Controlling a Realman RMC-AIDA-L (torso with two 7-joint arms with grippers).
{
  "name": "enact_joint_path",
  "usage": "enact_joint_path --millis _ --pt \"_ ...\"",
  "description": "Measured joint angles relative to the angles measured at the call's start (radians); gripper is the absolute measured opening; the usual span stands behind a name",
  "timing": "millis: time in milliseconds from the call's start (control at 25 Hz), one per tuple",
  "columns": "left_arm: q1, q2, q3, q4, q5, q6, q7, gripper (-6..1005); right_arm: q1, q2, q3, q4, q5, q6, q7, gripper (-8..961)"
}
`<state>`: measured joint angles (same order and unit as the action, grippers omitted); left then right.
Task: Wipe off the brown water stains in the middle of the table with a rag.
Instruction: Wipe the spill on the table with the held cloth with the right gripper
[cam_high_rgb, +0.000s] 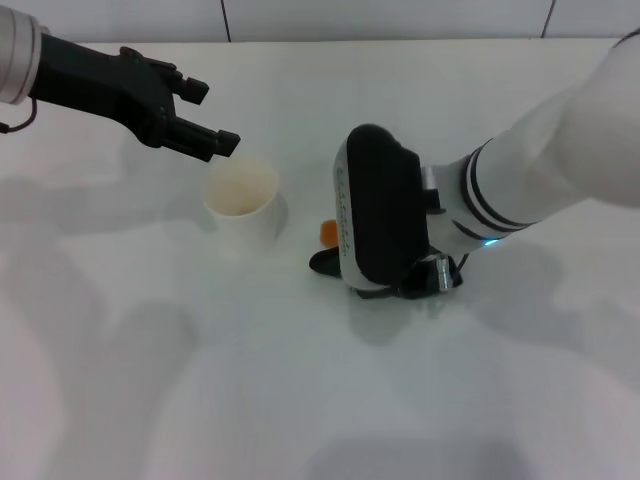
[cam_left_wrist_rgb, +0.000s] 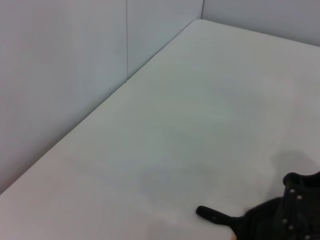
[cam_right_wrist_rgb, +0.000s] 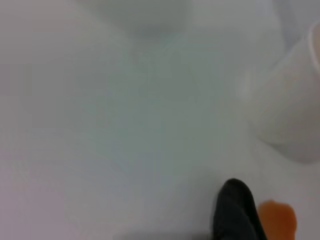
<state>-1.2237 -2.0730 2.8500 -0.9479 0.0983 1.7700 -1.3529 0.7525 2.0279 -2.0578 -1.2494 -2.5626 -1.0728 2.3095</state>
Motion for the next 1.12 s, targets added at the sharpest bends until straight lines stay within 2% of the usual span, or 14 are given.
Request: enact_joint_path --millis 280,600,840,1120 --pt "0.0 -0.001 0.0 0.001 0.0 0.0 -0.004 861 -0.009 0.0 -0.021 0.02 -0.138 0.085 0.075 68" --pt "-0.004 -0.002 0.0 0.001 0.0 0.0 -0.007 861 -0.024 0.0 -0.014 0.041 -0.166 0.178 0.111 68" --pt "-0.005 -0.003 0.0 0.001 0.0 0.0 -0.006 861 -0.024 0.0 -0.096 0.004 -0.168 0.154 0.101 68" --pt "-0.004 -0.003 0.0 0.0 0.0 -0.012 -0.005 861 -0.083 -0.003 -0.123 -0.123 -0.168 0.039 0.017 68"
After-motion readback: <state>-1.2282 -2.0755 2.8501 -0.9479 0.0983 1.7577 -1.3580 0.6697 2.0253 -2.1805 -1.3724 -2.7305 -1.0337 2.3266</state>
